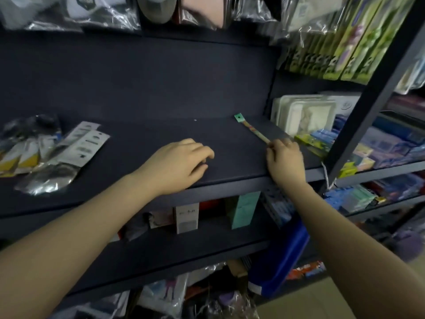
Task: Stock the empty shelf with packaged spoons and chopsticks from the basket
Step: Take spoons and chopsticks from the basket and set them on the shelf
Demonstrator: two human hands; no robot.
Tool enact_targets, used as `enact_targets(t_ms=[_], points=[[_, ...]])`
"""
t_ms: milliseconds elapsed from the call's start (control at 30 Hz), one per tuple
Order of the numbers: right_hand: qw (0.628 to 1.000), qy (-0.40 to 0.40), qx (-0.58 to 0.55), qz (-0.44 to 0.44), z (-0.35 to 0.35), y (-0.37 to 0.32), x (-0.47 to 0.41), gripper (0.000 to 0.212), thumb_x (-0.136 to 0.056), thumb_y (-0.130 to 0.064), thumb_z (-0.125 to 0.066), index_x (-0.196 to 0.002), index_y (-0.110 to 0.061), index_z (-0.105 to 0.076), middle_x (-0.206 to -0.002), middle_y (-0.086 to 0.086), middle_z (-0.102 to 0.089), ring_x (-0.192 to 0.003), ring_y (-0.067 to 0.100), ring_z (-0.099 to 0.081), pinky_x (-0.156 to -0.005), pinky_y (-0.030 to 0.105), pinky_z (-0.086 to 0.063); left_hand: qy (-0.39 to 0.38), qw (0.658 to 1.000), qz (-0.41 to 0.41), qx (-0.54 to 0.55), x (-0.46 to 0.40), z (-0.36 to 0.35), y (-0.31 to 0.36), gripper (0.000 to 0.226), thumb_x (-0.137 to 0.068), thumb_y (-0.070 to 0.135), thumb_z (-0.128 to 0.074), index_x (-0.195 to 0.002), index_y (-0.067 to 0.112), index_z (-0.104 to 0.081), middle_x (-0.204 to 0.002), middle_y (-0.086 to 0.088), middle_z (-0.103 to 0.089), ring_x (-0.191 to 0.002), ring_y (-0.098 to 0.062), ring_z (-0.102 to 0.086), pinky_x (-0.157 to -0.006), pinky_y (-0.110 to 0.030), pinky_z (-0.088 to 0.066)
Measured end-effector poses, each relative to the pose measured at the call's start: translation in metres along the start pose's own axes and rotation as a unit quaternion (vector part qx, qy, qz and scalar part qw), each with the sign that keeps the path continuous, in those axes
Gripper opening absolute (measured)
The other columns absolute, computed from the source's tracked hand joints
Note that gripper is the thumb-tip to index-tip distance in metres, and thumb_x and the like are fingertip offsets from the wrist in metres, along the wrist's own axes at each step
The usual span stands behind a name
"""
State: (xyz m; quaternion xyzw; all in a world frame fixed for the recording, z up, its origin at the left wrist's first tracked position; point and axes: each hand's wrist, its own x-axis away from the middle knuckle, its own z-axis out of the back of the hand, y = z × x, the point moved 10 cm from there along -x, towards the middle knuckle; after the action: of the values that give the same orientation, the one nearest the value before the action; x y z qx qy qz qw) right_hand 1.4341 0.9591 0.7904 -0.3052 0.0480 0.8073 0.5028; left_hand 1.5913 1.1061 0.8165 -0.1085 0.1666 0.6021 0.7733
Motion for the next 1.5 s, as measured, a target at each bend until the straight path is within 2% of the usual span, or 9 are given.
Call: enact_targets(t_ms=[133,333,433,533,733,900,1133,1400,1500], points=[[0.982,0.001,-0.119,0.146,0.009,-0.079,0.083,0.028,-0.091,-0.02,-0.039,-0.101,-0.006,-0.061,-0.096,0.014,-0.063,-0.087,0.034,-0.054,-0.07,0.035,-0.042,0.051,0.998,0.021,0.028,0.071,0.006,0.012,0.032,-0.089,0.028,-0.038,-0.115,0.018,-0.055,-0.093,0.004,-0.065,-0.088,-0.015,-0.058,-0.065,-0.028,-0.047],[0.894,-0.229,-0.224,0.314,-0.058,-0.205,0.225,0.028,-0.093,-0.016,-0.04,-0.106,-0.005,-0.062,-0.1,0.014,-0.066,-0.093,0.034,-0.058,-0.069,0.044,-0.053,-0.062,0.974,0.202,0.083,0.254,-0.065,-0.004,0.034,-0.085,0.033,-0.036,-0.103,0.02,-0.062,-0.095,0.001,-0.069,-0.081,-0.016,-0.063,-0.063,-0.024,-0.049],[0.835,-0.371,-0.226,0.338,-0.112,-0.252,0.302,0.027,-0.097,-0.017,-0.039,-0.115,-0.01,-0.058,-0.114,0.011,-0.061,-0.107,0.029,-0.052,-0.084,0.044,-0.047,-0.15,0.932,0.318,0.089,0.368,-0.102,-0.017,0.046,-0.084,0.041,-0.026,-0.111,0.022,-0.059,-0.11,-0.001,-0.066,-0.094,-0.022,-0.064,-0.07,-0.029,-0.051],[0.779,-0.465,-0.212,0.362,-0.147,-0.293,0.378,0.028,-0.098,-0.021,-0.037,-0.118,-0.013,-0.055,-0.115,0.009,-0.059,-0.105,0.027,-0.054,-0.084,0.035,-0.044,-0.22,0.86,0.452,0.085,0.492,-0.126,-0.034,0.029,-0.089,0.029,-0.04,-0.113,0.022,-0.054,-0.112,-0.003,-0.062,-0.095,-0.025,-0.061,-0.077,-0.035,-0.051],[0.684,-0.606,-0.164,0.371,-0.205,-0.349,0.519,0.051,-0.083,-0.042,-0.026,-0.098,-0.008,-0.06,-0.098,0.014,-0.063,-0.085,0.022,-0.055,-0.077,0.036,-0.044,-0.238,0.732,0.623,0.138,0.688,-0.143,-0.051,0.019,-0.09,0.022,-0.048,-0.105,0.015,-0.056,-0.103,-0.011,-0.066,-0.095,-0.031,-0.062,-0.076,-0.031,-0.044],[0.678,-0.651,-0.097,0.327,-0.282,-0.394,0.626,0.033,-0.092,-0.024,-0.039,-0.114,-0.007,-0.058,-0.117,0.014,-0.059,-0.108,0.027,-0.056,-0.087,0.031,-0.041,-0.202,0.665,0.688,0.207,0.816,-0.182,-0.074,0.028,-0.088,0.019,-0.051,-0.11,0.004,-0.06,-0.109,-0.02,-0.063,-0.103,-0.036,-0.059,-0.088,-0.034,-0.044],[0.698,-0.658,-0.027,0.281,-0.433,-0.444,0.775,0.039,-0.095,-0.021,-0.039,-0.134,-0.02,-0.04,-0.131,0.01,-0.053,-0.116,0.028,-0.053,-0.091,0.034,-0.045,-0.115,0.646,0.722,0.22,0.891,-0.259,-0.124,0.019,-0.088,0.012,-0.048,-0.102,0.014,-0.062,-0.107,-0.013,-0.06,-0.094,-0.032,-0.06,-0.08,-0.038,-0.05],[0.726,-0.618,0.045,0.297,-0.588,-0.455,0.817,0.048,-0.093,-0.013,-0.047,-0.139,-0.012,-0.033,-0.146,0.015,-0.037,-0.128,0.027,-0.044,-0.101,0.037,-0.041,-0.234,0.707,0.633,0.21,0.904,-0.393,-0.136,0.032,-0.092,0.022,-0.043,-0.124,0.022,-0.047,-0.13,-0.003,-0.047,-0.107,-0.021,-0.055,-0.084,-0.03,-0.046],[0.719,-0.616,0.041,0.32,-0.612,-0.455,0.822,0.047,-0.089,-0.017,-0.055,-0.133,-0.014,-0.04,-0.137,0.013,-0.046,-0.122,0.029,-0.049,-0.094,0.038,-0.045,-0.299,0.689,0.618,0.23,0.907,-0.439,-0.138,0.033,-0.093,0.024,-0.043,-0.125,0.02,-0.044,-0.127,-0.003,-0.05,-0.098,-0.016,-0.056,-0.073,-0.025,-0.044]])
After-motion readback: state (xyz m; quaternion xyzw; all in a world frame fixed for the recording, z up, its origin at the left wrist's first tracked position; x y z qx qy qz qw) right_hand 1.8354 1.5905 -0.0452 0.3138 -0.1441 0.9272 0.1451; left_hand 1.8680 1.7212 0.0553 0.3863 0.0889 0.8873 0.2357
